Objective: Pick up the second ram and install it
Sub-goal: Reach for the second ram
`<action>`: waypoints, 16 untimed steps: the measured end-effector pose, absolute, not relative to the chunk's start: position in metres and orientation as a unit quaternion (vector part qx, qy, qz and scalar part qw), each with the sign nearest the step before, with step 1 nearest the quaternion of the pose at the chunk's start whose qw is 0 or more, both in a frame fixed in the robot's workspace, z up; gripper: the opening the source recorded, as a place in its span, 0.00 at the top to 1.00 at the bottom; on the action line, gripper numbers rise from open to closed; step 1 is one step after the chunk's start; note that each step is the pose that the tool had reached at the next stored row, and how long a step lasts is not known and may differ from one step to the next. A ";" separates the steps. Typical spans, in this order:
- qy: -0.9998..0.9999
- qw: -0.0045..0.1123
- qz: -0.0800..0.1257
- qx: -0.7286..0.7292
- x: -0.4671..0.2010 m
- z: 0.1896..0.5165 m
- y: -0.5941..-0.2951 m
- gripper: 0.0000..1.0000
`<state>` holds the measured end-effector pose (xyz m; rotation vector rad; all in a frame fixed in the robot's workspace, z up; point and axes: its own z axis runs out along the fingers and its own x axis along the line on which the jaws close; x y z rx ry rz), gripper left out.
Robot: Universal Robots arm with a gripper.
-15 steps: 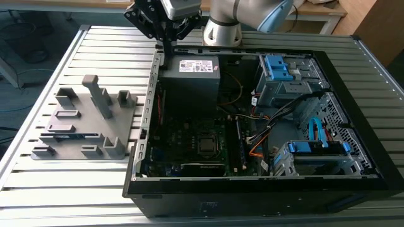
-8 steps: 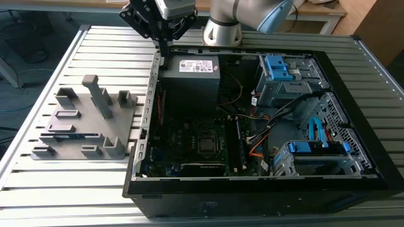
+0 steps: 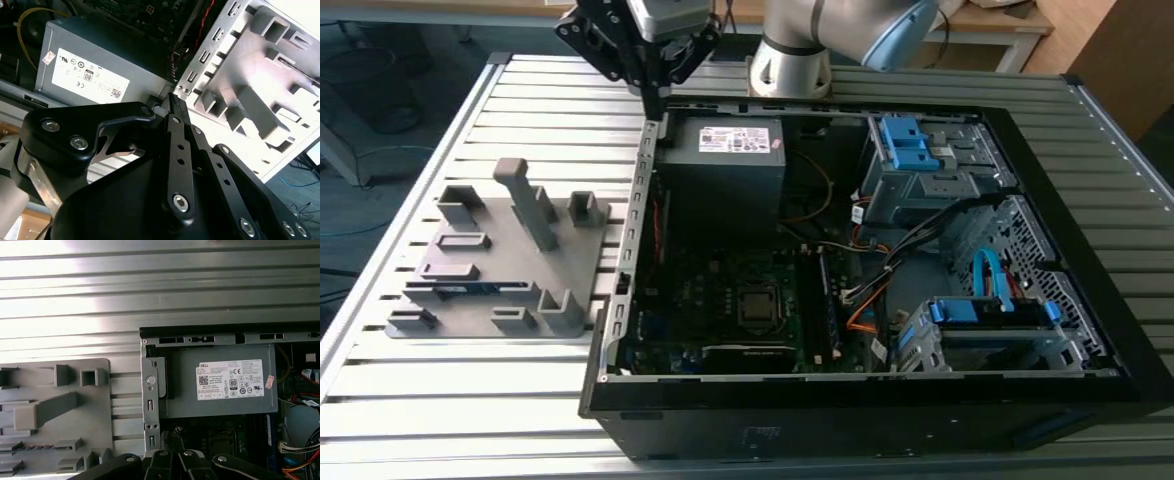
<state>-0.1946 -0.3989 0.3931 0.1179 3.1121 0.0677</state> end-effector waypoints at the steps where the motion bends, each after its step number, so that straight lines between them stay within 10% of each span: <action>1: 0.999 0.013 0.022 0.038 -0.196 0.393 -0.399 0.90; 16: 0.999 0.013 0.022 0.038 -0.215 0.393 -0.399 0.90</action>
